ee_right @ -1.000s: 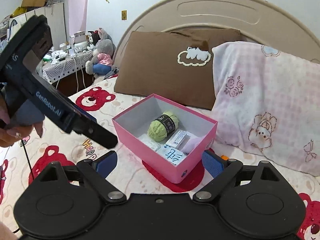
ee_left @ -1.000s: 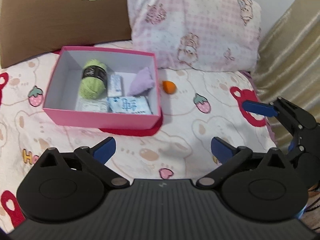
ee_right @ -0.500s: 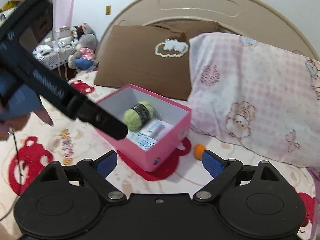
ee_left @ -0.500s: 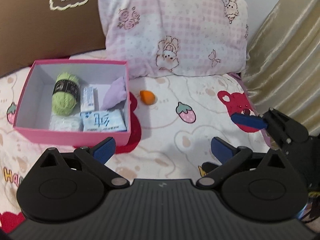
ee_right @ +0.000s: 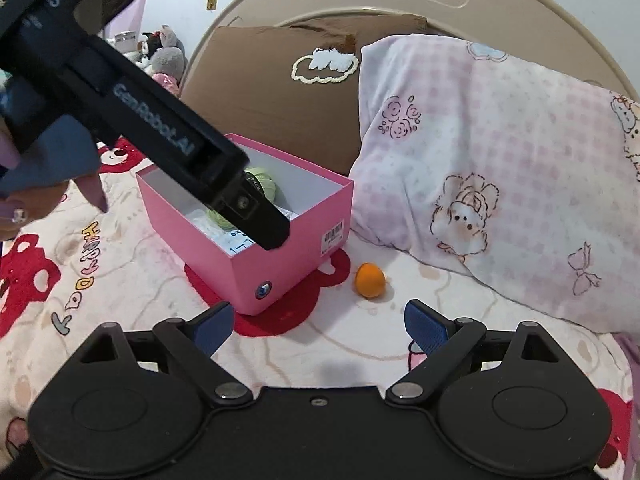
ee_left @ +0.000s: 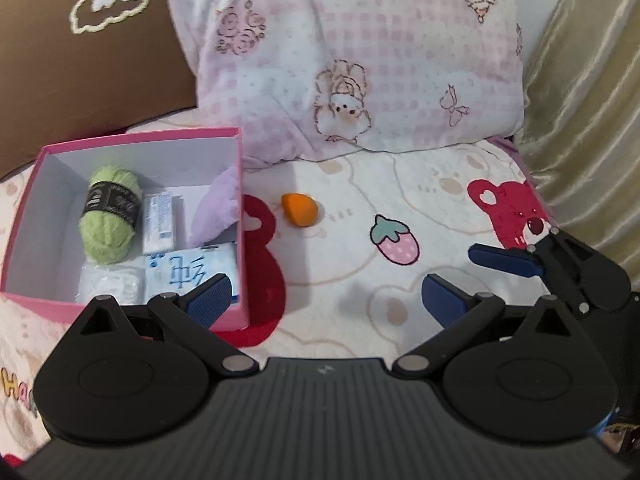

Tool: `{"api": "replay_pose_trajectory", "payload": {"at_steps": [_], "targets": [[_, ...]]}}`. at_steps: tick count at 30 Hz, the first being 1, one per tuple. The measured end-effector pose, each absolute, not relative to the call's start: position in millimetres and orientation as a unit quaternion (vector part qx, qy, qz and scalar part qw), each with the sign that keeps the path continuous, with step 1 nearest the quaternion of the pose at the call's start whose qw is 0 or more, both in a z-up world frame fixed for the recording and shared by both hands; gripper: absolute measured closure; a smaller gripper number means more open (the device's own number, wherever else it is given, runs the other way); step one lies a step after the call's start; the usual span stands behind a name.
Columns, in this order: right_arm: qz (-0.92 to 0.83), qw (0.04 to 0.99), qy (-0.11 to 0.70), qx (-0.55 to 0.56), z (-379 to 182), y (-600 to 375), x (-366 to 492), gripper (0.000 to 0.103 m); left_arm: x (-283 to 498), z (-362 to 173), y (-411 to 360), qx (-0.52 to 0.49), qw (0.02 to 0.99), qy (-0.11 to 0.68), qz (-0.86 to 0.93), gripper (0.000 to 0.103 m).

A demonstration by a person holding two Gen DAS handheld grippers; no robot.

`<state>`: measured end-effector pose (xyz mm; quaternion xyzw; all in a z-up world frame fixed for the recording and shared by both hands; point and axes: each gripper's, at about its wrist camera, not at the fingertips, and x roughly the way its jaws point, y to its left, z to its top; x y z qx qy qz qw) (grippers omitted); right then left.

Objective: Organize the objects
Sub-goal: 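Withdraw the right tool up and away from the pink box, then move the open left tool down toward the orange sponge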

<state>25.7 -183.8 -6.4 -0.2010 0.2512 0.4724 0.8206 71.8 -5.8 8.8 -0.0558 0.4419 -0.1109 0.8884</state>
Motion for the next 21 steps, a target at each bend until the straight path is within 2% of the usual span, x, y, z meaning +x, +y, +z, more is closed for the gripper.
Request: {"api": "replay_pose_trajectory", "payload": {"at_steps": [4,10,14,15,17,21], "targets": [[0.485,0.818,0.25,-0.183,-19,-187,45,0.009,81,-3,-21,-0.052,0.898,0.42,-0.12,0.003],[0.489,0.818,0.245,-0.178,-46,-181,70,0.009,104,-28,-41,-0.039,0.896,0.433,-0.089,0.004],[0.497,0.813,0.253,-0.168,-65,-181,88,0.009,120,-43,-55,-0.041,0.896,0.432,-0.092,0.008],[0.5,0.811,0.253,-0.166,-70,-179,92,0.009,124,-47,-57,-0.047,0.896,0.43,-0.099,0.01],[0.501,0.811,0.253,-0.167,-78,-174,101,0.009,132,-55,-58,-0.064,0.898,0.42,-0.114,0.021],[0.504,0.805,0.275,-0.149,-95,-164,122,0.01,150,-76,-56,-0.087,0.901,0.412,-0.104,0.024]]}}
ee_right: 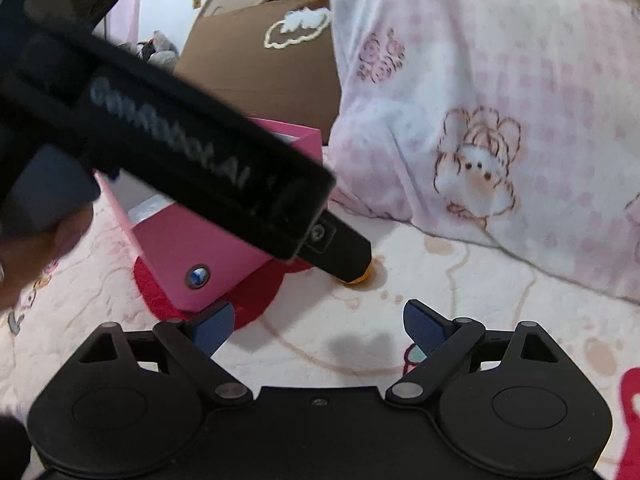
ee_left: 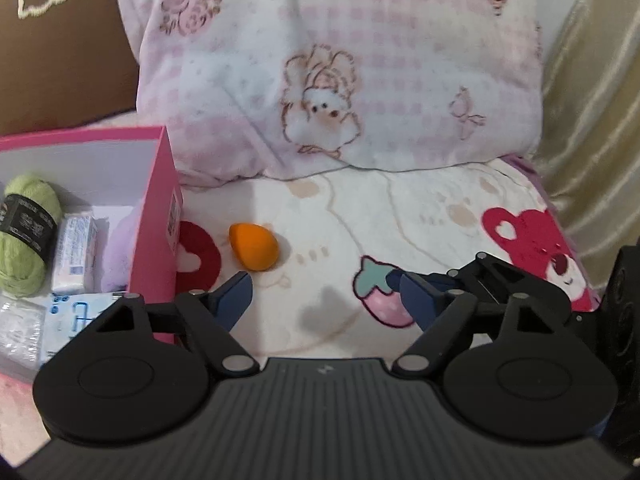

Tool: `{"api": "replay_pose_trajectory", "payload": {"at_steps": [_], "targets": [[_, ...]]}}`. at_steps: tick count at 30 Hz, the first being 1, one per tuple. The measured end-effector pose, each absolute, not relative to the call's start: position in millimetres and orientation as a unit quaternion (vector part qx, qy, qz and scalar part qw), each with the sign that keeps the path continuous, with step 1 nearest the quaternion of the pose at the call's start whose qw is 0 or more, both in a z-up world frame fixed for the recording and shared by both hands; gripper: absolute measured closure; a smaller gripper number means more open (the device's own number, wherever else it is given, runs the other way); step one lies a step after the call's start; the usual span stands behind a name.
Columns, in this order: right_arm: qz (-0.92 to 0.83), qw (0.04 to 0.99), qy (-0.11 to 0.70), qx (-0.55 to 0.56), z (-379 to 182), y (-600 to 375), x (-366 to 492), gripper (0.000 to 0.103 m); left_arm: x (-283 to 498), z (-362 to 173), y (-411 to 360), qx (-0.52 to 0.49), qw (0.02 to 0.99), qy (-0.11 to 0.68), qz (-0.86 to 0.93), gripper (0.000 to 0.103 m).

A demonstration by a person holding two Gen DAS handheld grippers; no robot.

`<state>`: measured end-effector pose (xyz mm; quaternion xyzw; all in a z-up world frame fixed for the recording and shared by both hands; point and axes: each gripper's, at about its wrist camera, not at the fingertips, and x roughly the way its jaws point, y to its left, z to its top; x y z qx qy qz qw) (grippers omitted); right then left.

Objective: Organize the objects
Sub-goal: 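Move the open left tool down toward the orange sponge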

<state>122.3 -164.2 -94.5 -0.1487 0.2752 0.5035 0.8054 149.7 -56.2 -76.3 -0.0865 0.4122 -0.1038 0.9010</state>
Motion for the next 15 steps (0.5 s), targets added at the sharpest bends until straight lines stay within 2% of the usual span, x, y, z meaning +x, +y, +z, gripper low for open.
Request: {"api": "replay_pose_trajectory", "payload": {"at_steps": [4,6,7,13,15], "targets": [[0.498,0.807,0.285,-0.139,-107,-155,139,0.012,165,-94,-55,-0.081,0.901,0.417,-0.085,0.033],[0.501,0.803,0.294,-0.133,-113,-149,147,0.013,173,-102,-54,-0.075,0.899,0.424,-0.08,0.043],[0.502,0.801,0.297,-0.133,-115,-146,150,0.014,177,-105,-54,-0.073,0.897,0.429,-0.08,0.053],[0.506,0.79,0.321,-0.126,-129,-125,164,0.017,197,-121,-52,-0.065,0.893,0.441,-0.062,0.067],[0.503,0.79,0.329,-0.119,-133,-118,173,0.018,202,-123,-51,-0.065,0.894,0.441,-0.056,0.068]]}}
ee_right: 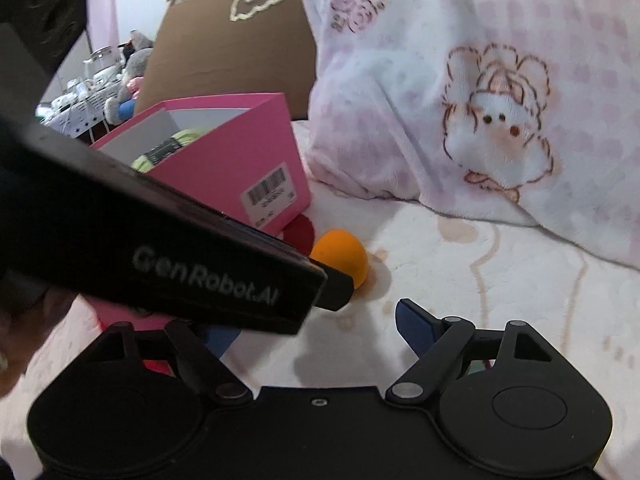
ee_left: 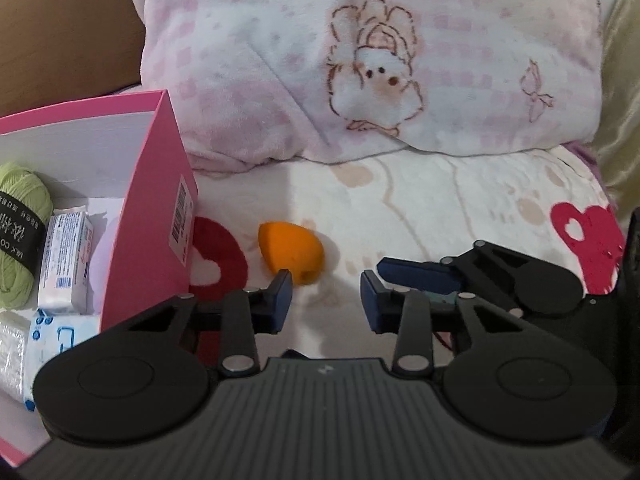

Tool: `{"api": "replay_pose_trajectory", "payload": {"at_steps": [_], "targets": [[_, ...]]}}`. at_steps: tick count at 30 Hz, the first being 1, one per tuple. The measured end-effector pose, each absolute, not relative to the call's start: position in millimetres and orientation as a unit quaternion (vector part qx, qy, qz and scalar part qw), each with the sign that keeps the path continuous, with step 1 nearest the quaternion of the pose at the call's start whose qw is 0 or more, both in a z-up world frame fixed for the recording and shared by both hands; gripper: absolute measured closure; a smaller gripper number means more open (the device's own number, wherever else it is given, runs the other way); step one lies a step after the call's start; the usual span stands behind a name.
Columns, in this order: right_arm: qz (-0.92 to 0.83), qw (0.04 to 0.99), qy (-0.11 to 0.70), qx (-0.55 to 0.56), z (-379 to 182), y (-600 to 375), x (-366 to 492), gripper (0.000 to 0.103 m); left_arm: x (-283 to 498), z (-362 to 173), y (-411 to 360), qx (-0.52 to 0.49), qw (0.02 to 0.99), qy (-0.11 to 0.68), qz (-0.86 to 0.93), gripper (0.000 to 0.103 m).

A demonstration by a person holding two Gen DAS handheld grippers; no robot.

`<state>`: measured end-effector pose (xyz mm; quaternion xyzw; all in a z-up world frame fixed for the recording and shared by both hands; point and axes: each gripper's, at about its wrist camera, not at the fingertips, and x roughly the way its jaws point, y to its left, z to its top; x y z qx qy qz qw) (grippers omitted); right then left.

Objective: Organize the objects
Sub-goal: 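Move the open left tool down toward the orange sponge, then close the left tool on the orange sponge and lift it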

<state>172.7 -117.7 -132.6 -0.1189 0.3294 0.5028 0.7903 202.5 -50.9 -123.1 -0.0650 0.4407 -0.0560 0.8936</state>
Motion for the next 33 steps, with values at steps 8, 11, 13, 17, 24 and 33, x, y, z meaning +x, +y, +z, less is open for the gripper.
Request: {"api": "replay_pose_trajectory", "payload": {"at_steps": [8,11,13,17,24,33], "targets": [[0.494,0.793,0.336,-0.118,-143,-93,192,0.037,224,-134,-36,-0.123,0.88,0.456,-0.055,0.072],[0.495,0.793,0.339,-0.106,-147,-90,197,0.042,225,-135,-36,-0.127,0.88,0.453,-0.059,0.079],[0.494,0.794,0.339,-0.101,-149,-89,199,0.047,226,-136,-35,-0.132,0.879,0.454,-0.06,0.082],[0.482,0.801,0.342,-0.098,-151,-88,199,0.054,226,-136,-33,-0.14,0.881,0.448,-0.06,0.083],[0.463,0.813,0.338,-0.101,-150,-97,193,0.062,220,-136,-36,-0.147,0.88,0.445,-0.078,0.082],[0.442,0.828,0.332,-0.098,-145,-101,185,0.062,212,-134,-39,-0.138,0.885,0.433,-0.104,0.082]]}}
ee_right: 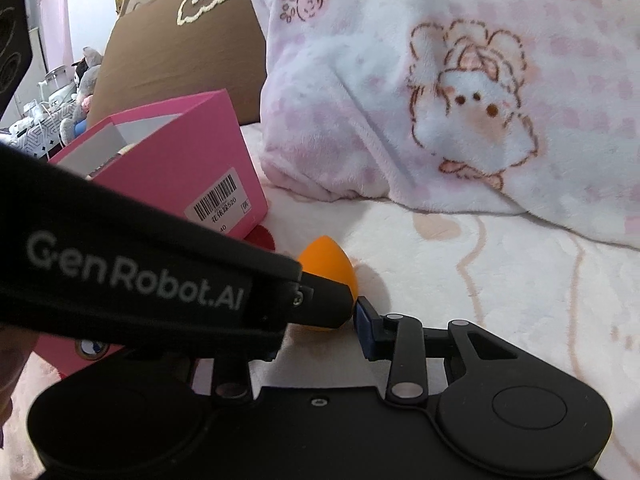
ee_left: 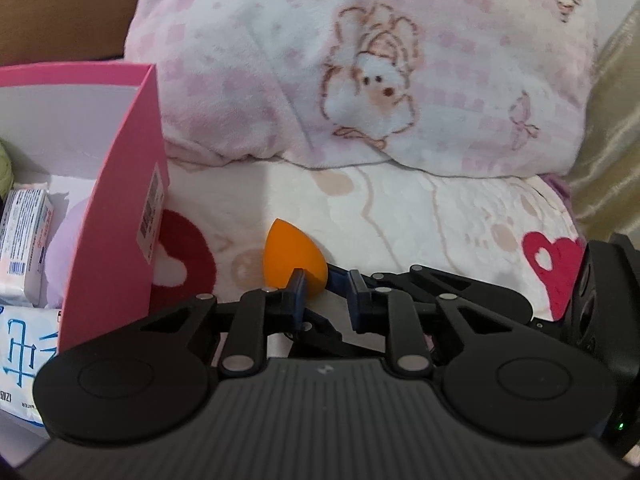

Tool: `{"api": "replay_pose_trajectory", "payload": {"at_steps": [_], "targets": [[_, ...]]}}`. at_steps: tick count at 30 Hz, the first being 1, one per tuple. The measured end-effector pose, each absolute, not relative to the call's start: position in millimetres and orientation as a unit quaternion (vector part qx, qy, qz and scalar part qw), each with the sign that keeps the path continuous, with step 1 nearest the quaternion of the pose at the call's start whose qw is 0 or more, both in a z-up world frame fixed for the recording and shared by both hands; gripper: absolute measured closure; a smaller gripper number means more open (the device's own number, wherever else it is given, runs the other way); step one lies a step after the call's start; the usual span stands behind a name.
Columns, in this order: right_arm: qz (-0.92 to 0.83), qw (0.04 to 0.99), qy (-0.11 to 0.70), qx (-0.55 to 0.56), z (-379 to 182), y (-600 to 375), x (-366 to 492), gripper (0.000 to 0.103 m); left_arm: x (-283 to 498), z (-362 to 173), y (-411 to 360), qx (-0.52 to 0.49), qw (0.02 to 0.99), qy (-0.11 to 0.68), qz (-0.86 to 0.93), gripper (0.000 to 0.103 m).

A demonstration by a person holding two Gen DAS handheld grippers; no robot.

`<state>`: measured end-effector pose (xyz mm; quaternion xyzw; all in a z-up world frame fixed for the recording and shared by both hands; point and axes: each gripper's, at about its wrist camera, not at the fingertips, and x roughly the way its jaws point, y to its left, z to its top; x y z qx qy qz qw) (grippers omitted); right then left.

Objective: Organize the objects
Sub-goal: 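Close the left tool on the orange sponge and lift it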

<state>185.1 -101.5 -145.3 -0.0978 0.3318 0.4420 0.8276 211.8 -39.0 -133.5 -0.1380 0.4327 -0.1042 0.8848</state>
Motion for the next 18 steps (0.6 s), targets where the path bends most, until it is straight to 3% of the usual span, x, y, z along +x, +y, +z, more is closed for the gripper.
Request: {"api": "replay_pose_trajectory", "payload": {"at_steps": [6,8,18], "targets": [[0.428,0.835,0.336,-0.082,-136,-118,175,0.062,196,-124,-49,-0.133,0.881,0.43,-0.145,0.088],[0.436,0.83,0.341,-0.066,-134,-122,170,0.061,191,-121,-52,-0.139,0.874,0.435,-0.166,0.096],[0.419,0.838,0.343,-0.066,-127,-141,142,0.062,165,-115,-56,-0.13,0.866,0.44,-0.201,0.096]]}}
